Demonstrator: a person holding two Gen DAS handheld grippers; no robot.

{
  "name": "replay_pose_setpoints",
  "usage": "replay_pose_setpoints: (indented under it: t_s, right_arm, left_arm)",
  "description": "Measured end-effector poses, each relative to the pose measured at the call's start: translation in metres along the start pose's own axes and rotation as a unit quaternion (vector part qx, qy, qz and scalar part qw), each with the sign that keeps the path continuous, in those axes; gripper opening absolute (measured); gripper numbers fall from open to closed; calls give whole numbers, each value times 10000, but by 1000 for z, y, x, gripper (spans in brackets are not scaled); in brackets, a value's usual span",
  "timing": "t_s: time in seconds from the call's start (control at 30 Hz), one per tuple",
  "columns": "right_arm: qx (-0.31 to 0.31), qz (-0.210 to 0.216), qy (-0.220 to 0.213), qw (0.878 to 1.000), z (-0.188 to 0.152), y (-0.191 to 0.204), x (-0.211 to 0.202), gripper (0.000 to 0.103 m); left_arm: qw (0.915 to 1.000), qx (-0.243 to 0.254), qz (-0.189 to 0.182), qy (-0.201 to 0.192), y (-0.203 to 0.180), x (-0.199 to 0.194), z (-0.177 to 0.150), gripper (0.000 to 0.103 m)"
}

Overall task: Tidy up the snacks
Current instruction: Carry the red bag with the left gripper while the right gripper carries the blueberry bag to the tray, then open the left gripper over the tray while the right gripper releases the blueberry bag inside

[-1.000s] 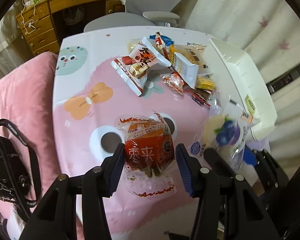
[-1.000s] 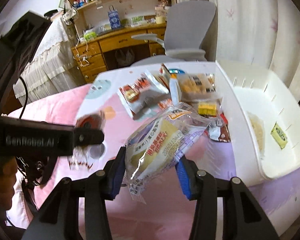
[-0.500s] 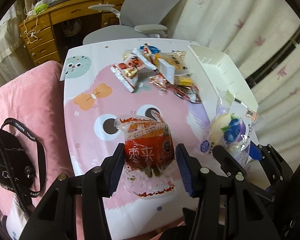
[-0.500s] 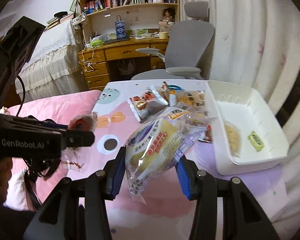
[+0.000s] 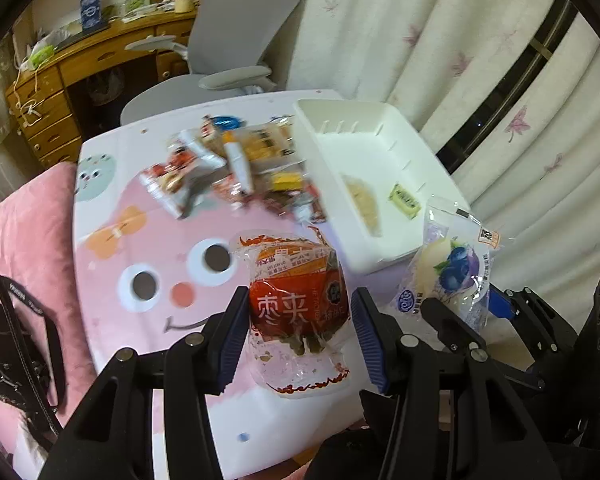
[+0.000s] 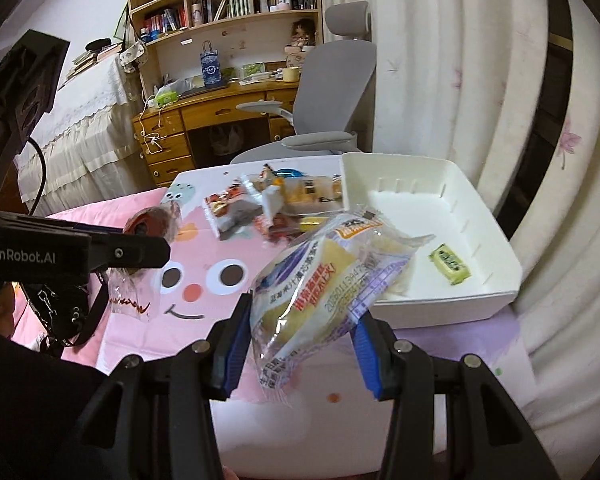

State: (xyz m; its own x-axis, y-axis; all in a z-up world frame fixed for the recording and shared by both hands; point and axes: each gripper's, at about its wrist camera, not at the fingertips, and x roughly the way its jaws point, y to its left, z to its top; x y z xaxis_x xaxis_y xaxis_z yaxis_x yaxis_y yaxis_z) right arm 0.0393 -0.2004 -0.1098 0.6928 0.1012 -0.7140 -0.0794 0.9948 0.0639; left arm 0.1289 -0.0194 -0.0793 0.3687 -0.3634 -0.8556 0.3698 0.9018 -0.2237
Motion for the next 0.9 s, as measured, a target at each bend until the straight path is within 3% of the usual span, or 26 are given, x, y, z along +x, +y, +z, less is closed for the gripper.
replay_pose_setpoints:
  t_s: [0.43,0.9]
  right_arm:
    - [-571,276,-128,9979,33,-108,5,48]
    - [-1082,448,-12,9931,59,-182,30,48]
  left_arm:
    - [9997,119,5,-211,-108,42,48,50]
    - [9991,-209,50,-361,-169,90,88,50]
